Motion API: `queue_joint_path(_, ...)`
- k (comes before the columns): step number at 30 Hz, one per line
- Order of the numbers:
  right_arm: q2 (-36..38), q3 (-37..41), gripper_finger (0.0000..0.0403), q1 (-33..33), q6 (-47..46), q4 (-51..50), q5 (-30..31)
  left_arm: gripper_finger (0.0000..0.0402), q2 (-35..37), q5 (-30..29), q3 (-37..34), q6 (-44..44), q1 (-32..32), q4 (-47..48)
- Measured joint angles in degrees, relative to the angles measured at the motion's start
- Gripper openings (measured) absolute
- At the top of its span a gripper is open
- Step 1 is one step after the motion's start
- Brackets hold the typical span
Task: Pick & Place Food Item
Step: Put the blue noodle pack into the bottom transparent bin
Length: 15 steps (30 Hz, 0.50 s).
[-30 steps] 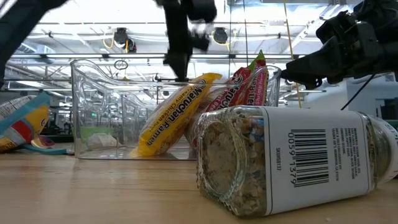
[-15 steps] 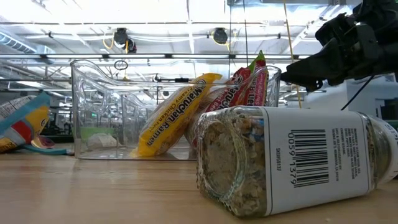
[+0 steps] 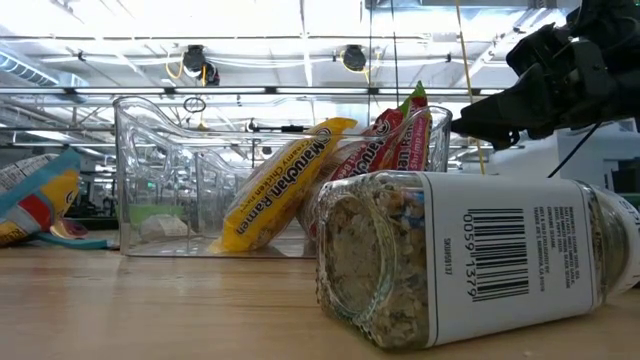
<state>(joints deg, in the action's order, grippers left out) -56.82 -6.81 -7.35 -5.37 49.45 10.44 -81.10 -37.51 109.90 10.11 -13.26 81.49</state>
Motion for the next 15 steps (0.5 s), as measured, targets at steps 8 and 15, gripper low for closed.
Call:
queue_joint_path(8, 0.0, 0.0, 0.0199, -0.01, 0.0, 0.02, 0.02, 0.0161, 5.75, 0.36, -21.1, 6.53, -0.37, -6.81)
queue_joint_path(15, 0.0, 0.0, 0.0199, 0.01, 0.0, 0.0, 0.02, 0.0161, 9.9, 7.83, -42.95, -2.12, 0.42, -32.54)
